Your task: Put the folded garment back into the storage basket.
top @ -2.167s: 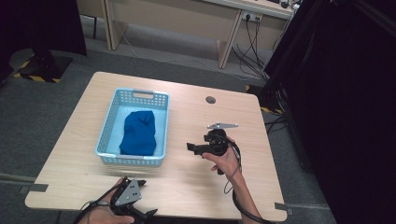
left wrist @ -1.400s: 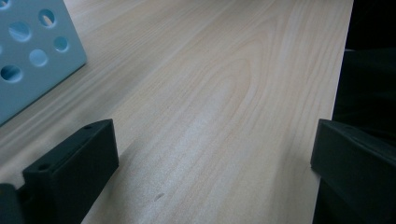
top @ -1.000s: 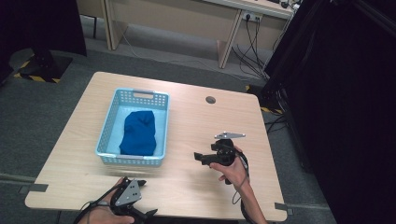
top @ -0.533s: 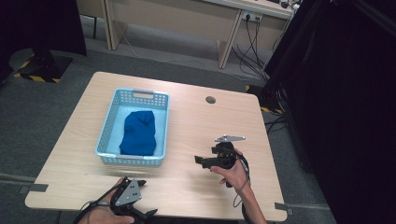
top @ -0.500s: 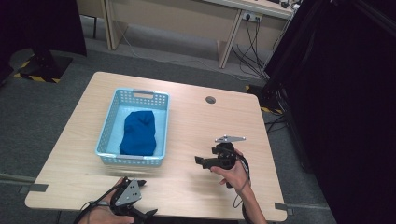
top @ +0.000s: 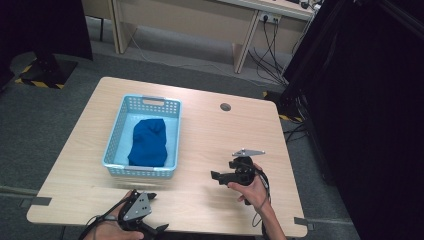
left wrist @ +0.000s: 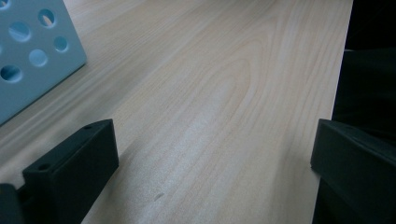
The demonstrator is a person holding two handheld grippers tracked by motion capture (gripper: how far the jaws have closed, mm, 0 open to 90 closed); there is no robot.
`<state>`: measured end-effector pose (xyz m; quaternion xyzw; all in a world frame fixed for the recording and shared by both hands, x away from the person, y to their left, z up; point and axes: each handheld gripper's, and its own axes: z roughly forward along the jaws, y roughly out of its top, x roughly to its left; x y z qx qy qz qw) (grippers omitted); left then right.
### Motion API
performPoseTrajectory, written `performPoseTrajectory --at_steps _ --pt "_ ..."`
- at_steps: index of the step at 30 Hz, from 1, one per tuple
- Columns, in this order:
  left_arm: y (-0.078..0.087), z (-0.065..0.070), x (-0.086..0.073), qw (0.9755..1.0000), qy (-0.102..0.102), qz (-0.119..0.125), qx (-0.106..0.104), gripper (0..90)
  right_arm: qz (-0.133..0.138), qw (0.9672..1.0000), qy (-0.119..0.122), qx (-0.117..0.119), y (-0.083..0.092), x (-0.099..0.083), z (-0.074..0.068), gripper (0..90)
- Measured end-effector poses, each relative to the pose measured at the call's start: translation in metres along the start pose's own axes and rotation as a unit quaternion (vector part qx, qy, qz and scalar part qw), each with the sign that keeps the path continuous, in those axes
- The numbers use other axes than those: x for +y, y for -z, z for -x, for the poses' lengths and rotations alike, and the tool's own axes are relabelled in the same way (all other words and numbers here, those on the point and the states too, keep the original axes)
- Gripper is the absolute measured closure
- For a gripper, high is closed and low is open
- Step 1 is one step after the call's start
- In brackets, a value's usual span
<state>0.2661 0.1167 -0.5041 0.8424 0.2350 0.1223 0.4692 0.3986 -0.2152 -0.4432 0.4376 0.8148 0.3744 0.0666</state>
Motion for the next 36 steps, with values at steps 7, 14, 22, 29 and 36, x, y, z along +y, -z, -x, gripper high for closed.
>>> performPoseTrajectory --at_steps 7,14,22,29,36 --pt "0.000 0.000 0.000 1.0000 0.000 0.000 0.000 0.0 -0.002 1.0000 -0.001 0.000 0.003 -0.008 0.002 9.3" --pt "0.000 0.000 0.000 1.0000 0.000 0.000 0.000 0.0 -0.004 1.0000 -0.004 -0.002 0.006 -0.014 0.003 9.3" --pt "0.000 0.000 0.000 1.0000 0.000 0.000 0.000 0.0 -0.005 1.0000 -0.004 -0.003 0.009 -0.020 0.003 9.3" --pt "0.000 0.000 0.000 1.0000 0.000 0.000 0.000 0.0 -0.012 0.9999 -0.004 -0.001 0.007 -0.027 0.000 9.3" --pt "0.000 0.000 0.000 1.0000 0.000 0.000 0.000 0.0 -0.016 0.9999 -0.005 -0.002 0.007 -0.033 -0.001 9.3"
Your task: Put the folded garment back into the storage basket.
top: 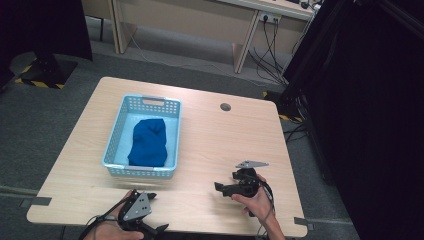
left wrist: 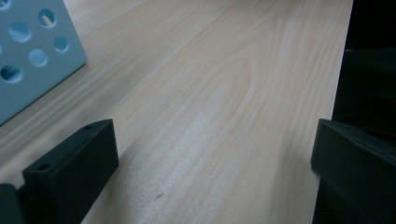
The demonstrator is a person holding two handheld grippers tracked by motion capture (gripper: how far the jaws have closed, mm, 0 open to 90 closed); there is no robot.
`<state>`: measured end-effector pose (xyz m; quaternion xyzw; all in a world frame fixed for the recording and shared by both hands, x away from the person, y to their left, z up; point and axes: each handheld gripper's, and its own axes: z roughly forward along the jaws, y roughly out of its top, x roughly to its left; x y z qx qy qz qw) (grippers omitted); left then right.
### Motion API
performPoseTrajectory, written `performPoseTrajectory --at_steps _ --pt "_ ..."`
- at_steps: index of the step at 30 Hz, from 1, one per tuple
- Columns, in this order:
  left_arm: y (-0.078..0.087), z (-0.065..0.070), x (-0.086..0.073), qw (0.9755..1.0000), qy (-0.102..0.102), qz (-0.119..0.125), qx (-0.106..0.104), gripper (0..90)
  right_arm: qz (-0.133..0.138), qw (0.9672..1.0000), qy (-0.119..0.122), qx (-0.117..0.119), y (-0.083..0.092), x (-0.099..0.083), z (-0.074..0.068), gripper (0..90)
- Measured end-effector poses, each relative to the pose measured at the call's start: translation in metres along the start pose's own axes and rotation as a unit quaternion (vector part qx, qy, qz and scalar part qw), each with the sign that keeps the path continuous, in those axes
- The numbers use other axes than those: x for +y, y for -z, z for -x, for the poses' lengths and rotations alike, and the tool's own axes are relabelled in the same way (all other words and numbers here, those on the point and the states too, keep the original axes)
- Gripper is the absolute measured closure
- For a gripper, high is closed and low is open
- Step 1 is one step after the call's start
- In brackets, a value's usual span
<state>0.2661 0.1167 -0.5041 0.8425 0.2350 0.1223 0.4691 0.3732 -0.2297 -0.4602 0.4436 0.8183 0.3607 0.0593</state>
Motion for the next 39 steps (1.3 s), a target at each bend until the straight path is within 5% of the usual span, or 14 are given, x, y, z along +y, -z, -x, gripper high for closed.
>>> performPoseTrajectory --at_steps 39 --pt "0.000 0.000 0.000 1.0000 0.000 0.000 0.000 0.0 0.003 1.0000 -0.008 0.002 0.012 -0.021 -0.001 9.3"
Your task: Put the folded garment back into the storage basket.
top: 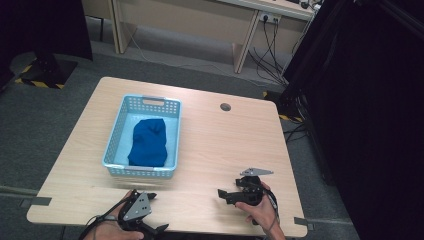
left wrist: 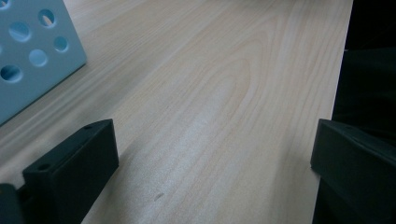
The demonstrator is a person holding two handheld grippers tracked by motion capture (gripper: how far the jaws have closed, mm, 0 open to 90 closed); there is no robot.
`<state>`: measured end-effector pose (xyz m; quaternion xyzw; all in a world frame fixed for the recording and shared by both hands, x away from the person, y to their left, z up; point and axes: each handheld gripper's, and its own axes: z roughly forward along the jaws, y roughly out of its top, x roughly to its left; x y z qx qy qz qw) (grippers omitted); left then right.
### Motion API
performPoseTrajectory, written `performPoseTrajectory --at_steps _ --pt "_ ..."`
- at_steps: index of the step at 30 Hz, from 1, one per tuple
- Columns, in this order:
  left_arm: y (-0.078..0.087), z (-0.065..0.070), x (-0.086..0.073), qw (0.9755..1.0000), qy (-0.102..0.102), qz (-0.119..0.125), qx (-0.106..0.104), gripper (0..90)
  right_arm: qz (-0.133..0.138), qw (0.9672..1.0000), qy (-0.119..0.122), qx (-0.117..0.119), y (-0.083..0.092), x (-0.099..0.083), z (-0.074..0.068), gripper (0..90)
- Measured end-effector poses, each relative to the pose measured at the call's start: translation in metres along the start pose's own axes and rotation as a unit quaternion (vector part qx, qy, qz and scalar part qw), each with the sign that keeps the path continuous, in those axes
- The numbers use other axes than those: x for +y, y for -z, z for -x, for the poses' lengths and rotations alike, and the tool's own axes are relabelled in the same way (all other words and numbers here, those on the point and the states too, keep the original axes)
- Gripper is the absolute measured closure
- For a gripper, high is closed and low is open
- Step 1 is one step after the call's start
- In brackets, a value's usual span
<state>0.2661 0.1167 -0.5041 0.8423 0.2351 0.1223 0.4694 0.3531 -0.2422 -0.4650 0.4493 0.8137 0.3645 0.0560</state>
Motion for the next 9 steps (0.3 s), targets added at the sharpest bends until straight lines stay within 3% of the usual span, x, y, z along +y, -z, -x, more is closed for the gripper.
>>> performPoseTrajectory --at_steps 9 --pt "0.0000 0.0000 0.0000 1.0000 0.000 0.000 0.000 0.0 0.000 1.0000 -0.001 -0.001 0.0005 -0.0003 0.0001 9.3"
